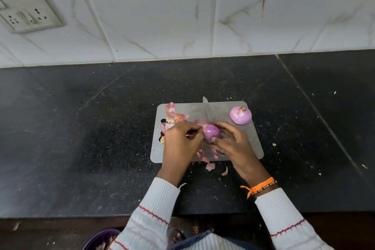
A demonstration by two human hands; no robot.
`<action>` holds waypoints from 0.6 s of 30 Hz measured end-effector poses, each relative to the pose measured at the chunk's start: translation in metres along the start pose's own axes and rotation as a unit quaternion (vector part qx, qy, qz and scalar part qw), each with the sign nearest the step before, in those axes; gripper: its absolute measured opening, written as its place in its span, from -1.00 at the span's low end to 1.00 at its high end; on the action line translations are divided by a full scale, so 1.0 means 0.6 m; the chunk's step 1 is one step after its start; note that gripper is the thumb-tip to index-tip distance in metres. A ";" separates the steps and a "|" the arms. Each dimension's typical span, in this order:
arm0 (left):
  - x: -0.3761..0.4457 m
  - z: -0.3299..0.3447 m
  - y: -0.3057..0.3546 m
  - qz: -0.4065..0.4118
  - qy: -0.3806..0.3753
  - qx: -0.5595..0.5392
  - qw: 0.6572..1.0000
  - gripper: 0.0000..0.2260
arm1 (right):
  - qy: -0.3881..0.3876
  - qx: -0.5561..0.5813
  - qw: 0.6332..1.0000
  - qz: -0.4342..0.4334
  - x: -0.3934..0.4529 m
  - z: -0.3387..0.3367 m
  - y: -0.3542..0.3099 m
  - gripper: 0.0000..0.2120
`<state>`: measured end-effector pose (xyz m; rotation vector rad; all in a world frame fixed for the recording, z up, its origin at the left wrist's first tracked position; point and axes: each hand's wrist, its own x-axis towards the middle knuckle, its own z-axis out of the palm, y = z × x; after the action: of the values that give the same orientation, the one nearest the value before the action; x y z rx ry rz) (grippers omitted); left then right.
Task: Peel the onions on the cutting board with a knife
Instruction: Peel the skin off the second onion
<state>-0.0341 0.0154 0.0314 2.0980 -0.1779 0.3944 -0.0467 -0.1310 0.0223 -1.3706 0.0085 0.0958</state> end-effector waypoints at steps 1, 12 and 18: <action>0.000 0.000 0.001 0.000 0.005 -0.007 1.000 -0.90 | 0.004 0.013 1.000 0.002 0.000 0.001 0.000 -0.65; -0.002 0.004 0.005 -0.029 0.001 -0.038 0.999 -0.88 | 0.009 0.016 1.000 0.013 0.003 -0.002 -0.001 -0.67; 0.002 0.003 0.002 -0.022 -0.004 -0.020 1.000 -0.92 | 0.010 -0.011 1.000 0.008 0.003 -0.002 -0.002 -0.66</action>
<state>-0.0332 0.0131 0.0320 2.0615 -0.1419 0.3527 -0.0450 -0.1324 0.0229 -1.3932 0.0352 0.0947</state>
